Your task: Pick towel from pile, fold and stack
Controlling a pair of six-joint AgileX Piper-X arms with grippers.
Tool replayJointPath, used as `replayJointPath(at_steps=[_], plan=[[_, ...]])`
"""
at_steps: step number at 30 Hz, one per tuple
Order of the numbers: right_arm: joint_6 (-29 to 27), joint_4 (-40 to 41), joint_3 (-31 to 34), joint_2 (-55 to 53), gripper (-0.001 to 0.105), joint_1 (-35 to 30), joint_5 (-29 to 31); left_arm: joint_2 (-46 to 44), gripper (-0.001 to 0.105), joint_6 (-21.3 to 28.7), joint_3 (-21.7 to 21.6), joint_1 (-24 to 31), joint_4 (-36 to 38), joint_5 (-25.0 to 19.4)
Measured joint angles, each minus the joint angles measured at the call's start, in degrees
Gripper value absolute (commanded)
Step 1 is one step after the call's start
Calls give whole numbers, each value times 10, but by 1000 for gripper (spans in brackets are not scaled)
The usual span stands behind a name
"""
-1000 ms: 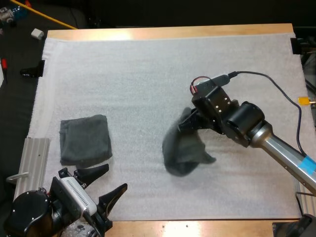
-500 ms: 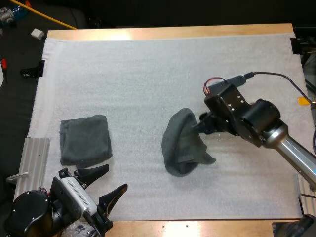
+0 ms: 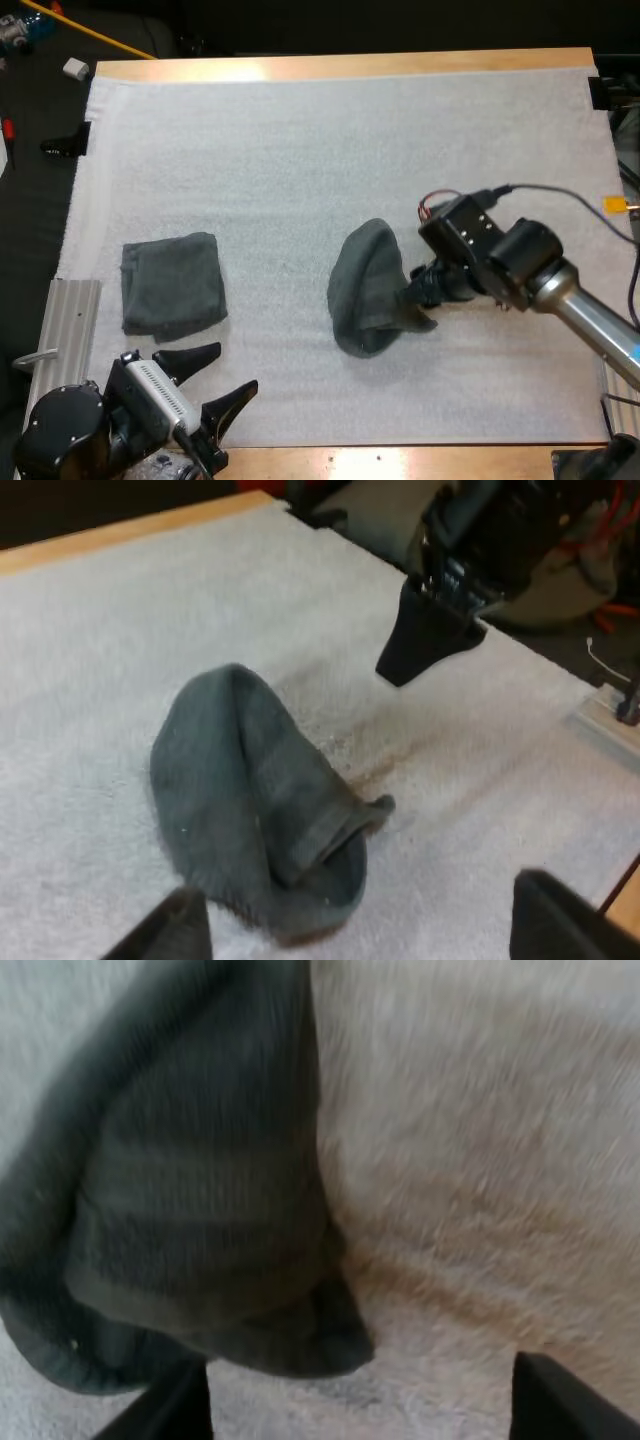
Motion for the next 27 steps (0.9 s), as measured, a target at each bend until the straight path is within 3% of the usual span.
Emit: replayJointPath(at_steps=[13, 19, 27], plan=[[82, -166, 174, 0, 59, -1, -63, 0, 61, -6, 0, 0, 94, 0], [112, -212, 206, 7, 58, -1, -84, 0, 61, -6, 0, 0, 104, 0], [132, -274, 250, 28, 47, -1, -90, 0, 61, -9, 0, 0, 105, 0]])
